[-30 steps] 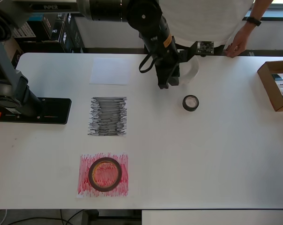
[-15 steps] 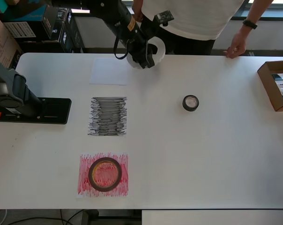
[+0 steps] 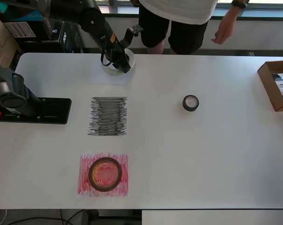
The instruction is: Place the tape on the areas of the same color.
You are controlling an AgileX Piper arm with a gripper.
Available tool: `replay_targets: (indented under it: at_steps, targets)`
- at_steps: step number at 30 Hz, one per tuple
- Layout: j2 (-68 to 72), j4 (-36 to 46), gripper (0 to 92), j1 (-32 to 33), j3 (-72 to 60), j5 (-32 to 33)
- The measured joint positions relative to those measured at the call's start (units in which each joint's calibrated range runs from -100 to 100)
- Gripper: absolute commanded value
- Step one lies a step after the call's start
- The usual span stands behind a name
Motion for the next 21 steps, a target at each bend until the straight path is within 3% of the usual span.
replay_targets:
  at_steps: [21]
  targets:
    - [4.4, -5.5, 0.0, 2.4, 7.9, 0.8]
